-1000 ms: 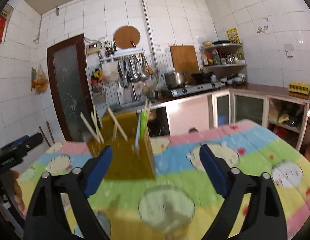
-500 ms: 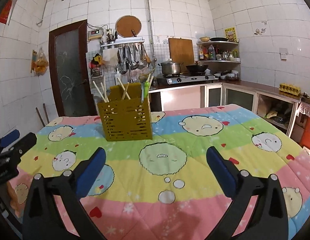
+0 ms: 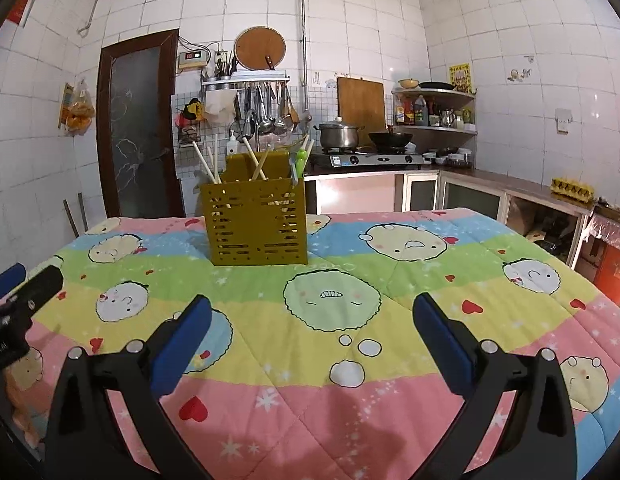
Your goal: Organize utensils
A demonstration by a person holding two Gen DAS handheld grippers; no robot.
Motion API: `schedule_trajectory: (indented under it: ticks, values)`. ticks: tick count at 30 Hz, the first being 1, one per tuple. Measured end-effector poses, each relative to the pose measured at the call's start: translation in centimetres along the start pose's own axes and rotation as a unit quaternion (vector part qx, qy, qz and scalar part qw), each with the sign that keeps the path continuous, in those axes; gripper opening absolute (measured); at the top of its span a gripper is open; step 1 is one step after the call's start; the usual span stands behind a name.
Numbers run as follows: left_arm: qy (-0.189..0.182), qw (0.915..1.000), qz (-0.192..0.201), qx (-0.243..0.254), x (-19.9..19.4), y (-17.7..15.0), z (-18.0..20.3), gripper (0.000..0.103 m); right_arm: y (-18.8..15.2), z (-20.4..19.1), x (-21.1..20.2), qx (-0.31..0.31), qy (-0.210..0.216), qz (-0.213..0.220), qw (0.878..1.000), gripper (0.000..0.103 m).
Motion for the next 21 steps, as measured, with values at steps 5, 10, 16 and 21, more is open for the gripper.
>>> schedule_trajectory:
  ticks: [5,10,16,21]
  values:
    - [0.005,0.9998,0.002,0.018,0.0,0.0,0.8,0.098,-0.1,-0.4,-0.6,-0.011,-0.006,0.016,1.0,0.098]
    - [0.005,0.9996,0.004,0.029,-0.2,0.1,1.3,0.098,-0.2,-0.6,-0.9,-0.022,-0.007,0.022,0.999,0.098]
    - [0.0,0.9997,-0.003,0.022,0.1,-0.1,1.0,0.098,-0.2,-0.6,-1.5,-0.025,-0.002,0.032,0.999,0.098]
    - [0.001,0.9996,-0.001,0.027,-0.1,-0.1,1.3,0.098,-0.1,-0.2,-1.4,-0.016,0.001,0.03,0.999,0.098]
Point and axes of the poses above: each gripper's, at about its wrist camera, not at the fingertips, and x roughly the way its jaws point, z to its right, y to its top, the point moved 2 cm from there along x, roughly the way its jaws point, and after that the axes turned 11 degrees about x, right-handed, at the moved point
